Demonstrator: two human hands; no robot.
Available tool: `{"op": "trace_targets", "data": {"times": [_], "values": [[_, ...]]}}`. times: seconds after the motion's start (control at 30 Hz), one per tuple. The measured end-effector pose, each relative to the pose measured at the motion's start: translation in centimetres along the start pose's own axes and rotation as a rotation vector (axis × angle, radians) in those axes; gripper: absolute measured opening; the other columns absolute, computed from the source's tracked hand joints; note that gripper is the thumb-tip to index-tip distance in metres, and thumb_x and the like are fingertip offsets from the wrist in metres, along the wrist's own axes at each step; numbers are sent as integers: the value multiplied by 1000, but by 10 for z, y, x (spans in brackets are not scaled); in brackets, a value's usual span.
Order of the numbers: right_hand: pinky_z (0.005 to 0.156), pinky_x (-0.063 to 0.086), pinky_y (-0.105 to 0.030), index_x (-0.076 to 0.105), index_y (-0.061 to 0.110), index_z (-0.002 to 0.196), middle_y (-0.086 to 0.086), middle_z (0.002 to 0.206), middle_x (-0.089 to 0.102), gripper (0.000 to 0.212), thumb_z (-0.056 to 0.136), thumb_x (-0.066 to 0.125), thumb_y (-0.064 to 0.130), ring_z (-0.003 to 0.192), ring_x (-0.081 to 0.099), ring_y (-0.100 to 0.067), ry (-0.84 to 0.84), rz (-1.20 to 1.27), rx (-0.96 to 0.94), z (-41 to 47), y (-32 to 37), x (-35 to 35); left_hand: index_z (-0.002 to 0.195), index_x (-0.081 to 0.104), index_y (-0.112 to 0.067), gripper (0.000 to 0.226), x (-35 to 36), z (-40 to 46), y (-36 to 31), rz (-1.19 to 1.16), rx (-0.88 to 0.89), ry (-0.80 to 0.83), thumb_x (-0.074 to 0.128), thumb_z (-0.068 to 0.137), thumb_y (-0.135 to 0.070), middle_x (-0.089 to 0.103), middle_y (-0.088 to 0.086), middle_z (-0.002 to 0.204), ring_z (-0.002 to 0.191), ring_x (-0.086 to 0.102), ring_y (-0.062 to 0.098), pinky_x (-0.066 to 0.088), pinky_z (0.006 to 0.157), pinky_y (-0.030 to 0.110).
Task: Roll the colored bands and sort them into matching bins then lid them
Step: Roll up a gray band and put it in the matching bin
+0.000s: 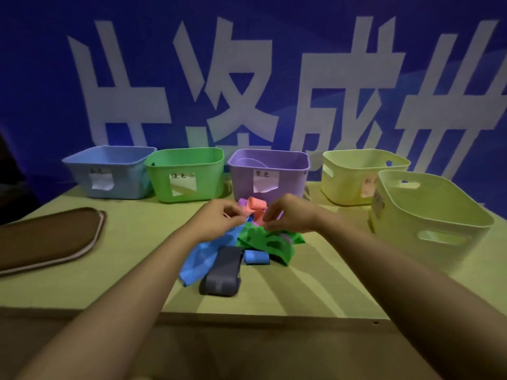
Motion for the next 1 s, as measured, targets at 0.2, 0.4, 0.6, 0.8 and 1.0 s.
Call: {"op": "trace_targets", "data": {"times": [0.2,0.4,0.6,0.8,1.0], "values": [[88,54,-33,79,15,106,0,106,78,21,88,78,26,94,71,-19,49,13,-41,19,30,57,98,79,-12,16,9,-25,35,270,-60,231,84,83,-13,77,2,94,79,66,8,49,76,20],[92,54,-38,77,20,108,2,110,76,21,89,77,30,100,68,-19,22,22,-7,22,31,72,103,74,-19,25,17,-30,48,413,-37,184,83,83,-30,72,-6,99,90,63,11,43,75,23],[87,56,-41,77,17,102,-2,102,76,15,96,69,28,92,69,-21,-107,188,24,23,26,60,85,69,-21,19,1,-25,42,231,-37,150,88,79,-24,67,-8,80,77,63,15,51,75,33],[84,52,-29,71,10,119,-4,109,77,27,108,49,23,99,69,-18,-73,969,112,19,35,38,94,69,-14,18,-32,-26,0,-209,88,106,77,88,1,72,9,90,81,65,13,53,81,27],[95,53,-37,59,11,138,-18,125,69,37,102,51,10,116,68,-30,153,1312,-98,3,69,9,94,71,-17,18,-69,-28,-42,-362,213,-42,77,87,-2,74,8,97,83,68,9,55,77,24]]}}
Point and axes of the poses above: each hand's wrist, its own z-axis towards the middle knuckle, its own x-axis out of the palm, y = z × x, the point moved 8 cm from there along z, towards the middle knuckle
